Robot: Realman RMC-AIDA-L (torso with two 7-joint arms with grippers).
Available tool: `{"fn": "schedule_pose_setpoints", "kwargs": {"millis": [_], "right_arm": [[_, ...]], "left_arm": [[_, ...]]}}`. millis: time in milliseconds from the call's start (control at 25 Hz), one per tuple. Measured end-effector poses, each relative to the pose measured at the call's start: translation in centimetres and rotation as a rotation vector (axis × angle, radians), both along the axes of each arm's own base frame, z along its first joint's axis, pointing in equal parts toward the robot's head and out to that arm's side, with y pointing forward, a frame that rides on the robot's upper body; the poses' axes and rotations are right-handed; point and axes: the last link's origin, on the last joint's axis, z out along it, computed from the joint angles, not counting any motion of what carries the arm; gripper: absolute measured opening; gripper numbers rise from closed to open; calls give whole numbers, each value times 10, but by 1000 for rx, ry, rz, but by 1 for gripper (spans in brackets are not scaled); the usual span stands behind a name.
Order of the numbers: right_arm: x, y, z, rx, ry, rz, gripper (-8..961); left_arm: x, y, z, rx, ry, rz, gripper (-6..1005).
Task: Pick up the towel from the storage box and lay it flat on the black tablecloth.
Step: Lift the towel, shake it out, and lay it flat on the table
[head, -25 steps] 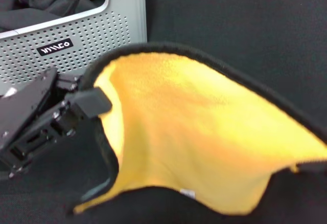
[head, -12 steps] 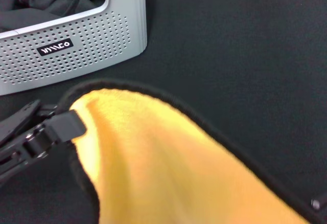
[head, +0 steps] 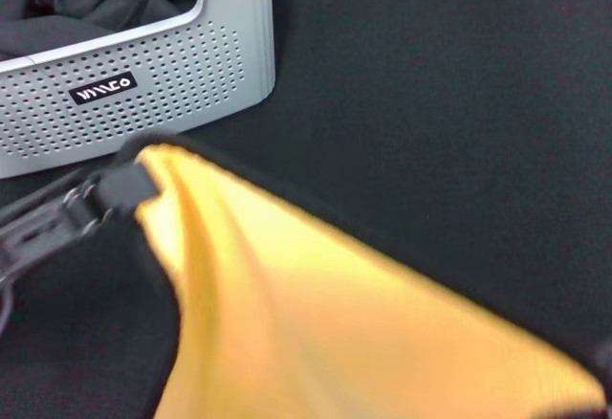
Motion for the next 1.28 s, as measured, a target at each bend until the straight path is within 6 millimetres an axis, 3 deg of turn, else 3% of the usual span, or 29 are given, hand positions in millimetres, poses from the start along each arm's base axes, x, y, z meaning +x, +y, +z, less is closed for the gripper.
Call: {"fn": "schedule_pose_setpoints", "kwargs": {"millis": [160, 280, 400, 480, 840, 1280], "right_arm": [[27, 31, -17, -50, 17, -135, 2], [36, 49, -29, -67, 12, -166, 2], [37, 54, -31, -67, 7, -163, 3], [46, 73, -36, -47, -12, -199, 3], [71, 105, -32, 59, -75, -357, 3], [84, 135, -54, 115, -213, -505, 3]], "left_arm": [[-13, 25, -26, -37, 75, 78, 21], [-10, 36, -40, -75, 121, 90, 20], [-8, 50, -51, -74, 193, 114, 20], [-11, 57, -56, -58, 237, 145, 20], [-18, 85, -69, 25, 398, 223, 20], [-12, 111, -96, 72, 637, 154, 21]]}}
